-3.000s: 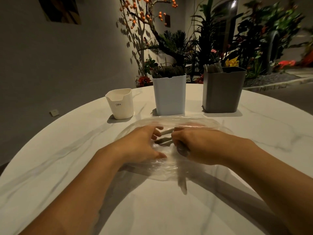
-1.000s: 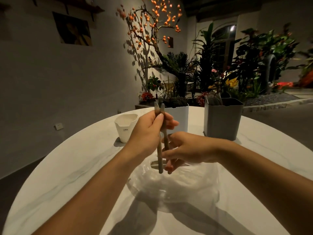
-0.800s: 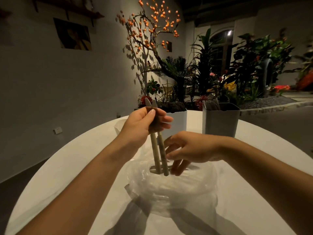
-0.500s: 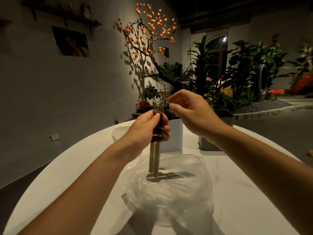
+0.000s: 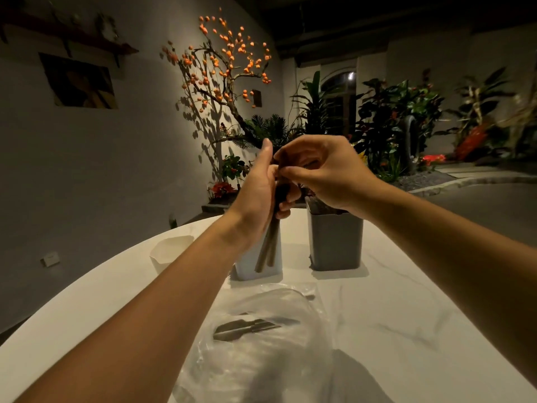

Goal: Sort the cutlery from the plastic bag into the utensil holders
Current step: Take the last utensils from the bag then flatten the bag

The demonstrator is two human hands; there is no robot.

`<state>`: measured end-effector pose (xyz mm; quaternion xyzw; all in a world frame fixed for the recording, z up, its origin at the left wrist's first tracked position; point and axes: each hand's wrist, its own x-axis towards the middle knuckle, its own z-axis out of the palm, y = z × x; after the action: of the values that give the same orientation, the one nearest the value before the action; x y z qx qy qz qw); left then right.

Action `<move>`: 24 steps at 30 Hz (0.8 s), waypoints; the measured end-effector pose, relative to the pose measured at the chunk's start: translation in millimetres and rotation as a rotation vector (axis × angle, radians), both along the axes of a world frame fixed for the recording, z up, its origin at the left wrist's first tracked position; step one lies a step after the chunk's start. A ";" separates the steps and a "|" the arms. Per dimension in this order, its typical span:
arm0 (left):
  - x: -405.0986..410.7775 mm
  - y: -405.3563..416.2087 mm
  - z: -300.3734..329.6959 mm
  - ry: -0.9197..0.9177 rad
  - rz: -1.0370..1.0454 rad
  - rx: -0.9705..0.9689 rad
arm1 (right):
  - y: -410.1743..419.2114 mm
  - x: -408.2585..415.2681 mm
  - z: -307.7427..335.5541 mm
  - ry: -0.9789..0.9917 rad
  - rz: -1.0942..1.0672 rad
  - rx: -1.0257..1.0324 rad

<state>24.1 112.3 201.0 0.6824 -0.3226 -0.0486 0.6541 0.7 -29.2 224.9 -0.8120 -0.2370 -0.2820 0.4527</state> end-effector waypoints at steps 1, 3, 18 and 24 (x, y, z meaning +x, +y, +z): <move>3.8 -7.1 1.5 -0.026 0.045 0.018 | -5.7 3.0 0.6 -0.032 -0.045 -0.001; 13.8 -20.7 4.5 -0.076 0.166 0.057 | -18.2 10.5 0.1 -0.099 -0.151 0.005; 99.6 -87.7 8.4 -0.153 0.190 0.177 | -94.9 92.3 -9.5 -0.523 -0.565 -0.283; 142.3 -88.9 -35.8 -0.053 0.283 0.303 | -107.6 136.0 -60.3 -0.187 -0.517 -0.381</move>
<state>166.4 23.4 165.2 0.8125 -0.2297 0.0140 0.5356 136.7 -136.9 164.6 -0.8859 -0.1122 -0.4116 0.1824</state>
